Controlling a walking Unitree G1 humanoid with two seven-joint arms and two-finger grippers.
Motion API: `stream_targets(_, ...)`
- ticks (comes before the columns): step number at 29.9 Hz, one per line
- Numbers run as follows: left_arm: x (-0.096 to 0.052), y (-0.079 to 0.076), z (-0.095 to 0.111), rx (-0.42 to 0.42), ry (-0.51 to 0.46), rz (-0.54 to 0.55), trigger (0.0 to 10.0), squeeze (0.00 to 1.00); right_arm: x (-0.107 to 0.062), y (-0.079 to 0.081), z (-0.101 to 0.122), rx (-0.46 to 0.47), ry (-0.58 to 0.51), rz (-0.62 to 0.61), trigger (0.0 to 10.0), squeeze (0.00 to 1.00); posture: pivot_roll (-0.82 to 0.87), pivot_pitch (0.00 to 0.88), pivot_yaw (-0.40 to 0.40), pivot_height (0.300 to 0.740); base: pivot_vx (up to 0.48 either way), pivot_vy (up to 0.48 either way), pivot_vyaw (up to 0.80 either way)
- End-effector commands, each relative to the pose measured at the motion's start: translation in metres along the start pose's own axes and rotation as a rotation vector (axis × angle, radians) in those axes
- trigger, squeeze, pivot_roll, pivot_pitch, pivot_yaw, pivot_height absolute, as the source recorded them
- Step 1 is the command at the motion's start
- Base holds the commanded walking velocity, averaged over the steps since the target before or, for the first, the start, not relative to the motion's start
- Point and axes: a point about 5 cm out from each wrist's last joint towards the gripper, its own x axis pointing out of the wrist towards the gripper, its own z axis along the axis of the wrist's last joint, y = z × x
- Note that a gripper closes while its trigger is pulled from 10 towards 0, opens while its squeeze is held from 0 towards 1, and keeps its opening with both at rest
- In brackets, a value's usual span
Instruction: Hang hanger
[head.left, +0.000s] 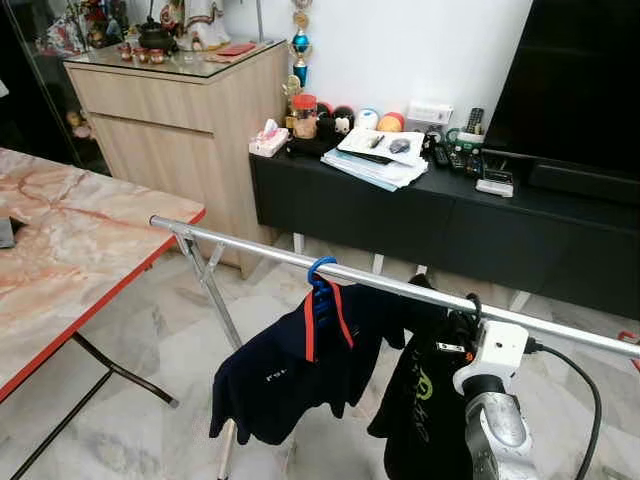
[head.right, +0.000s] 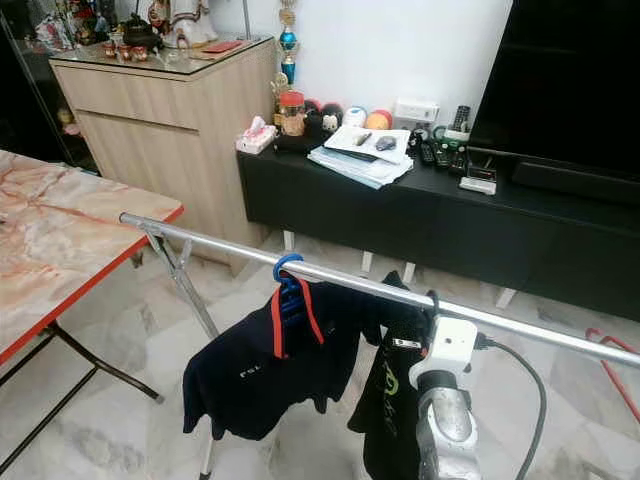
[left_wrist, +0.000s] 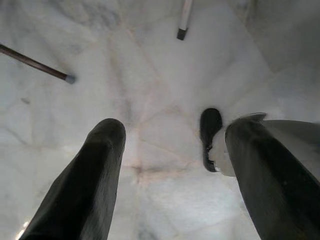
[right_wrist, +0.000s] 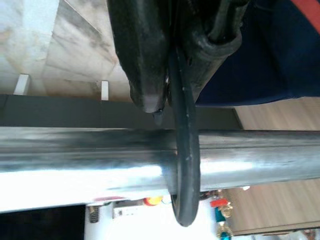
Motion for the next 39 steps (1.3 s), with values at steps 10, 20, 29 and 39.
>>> stream_targets(10,-0.002,-0.012,-0.013,0.011,0.023,-0.021,10.0,0.0,0.001,0.0,0.019,0.014,-0.13,-0.016,0.0,0.0,0.05,0.0,0.024,0.74,0.0,0.0,0.0)
stream_targets(20,0.001,-0.016,-0.005,0.012,0.021,-0.023,10.0,0.0,-0.008,0.004,0.023,0.0,-0.173,0.015,0.0,0.0,0.05,0.0,0.02,0.74,0.0,0.0,0.0)
stream_targets(29,-0.003,0.003,-0.009,0.005,0.032,0.0,10.0,0.0,-0.024,-0.005,0.014,-0.023,-0.135,-0.002,0.0,0.0,0.04,0.0,0.017,0.74,0.0,0.0,0.0)
stream_targets(39,-0.006,0.002,-0.018,0.001,0.041,-0.008,10.0,0.0,-0.03,-0.011,-0.004,-0.043,-0.015,-0.015,0.0,0.0,0.04,0.0,0.014,0.74,0.0,0.0,0.0)
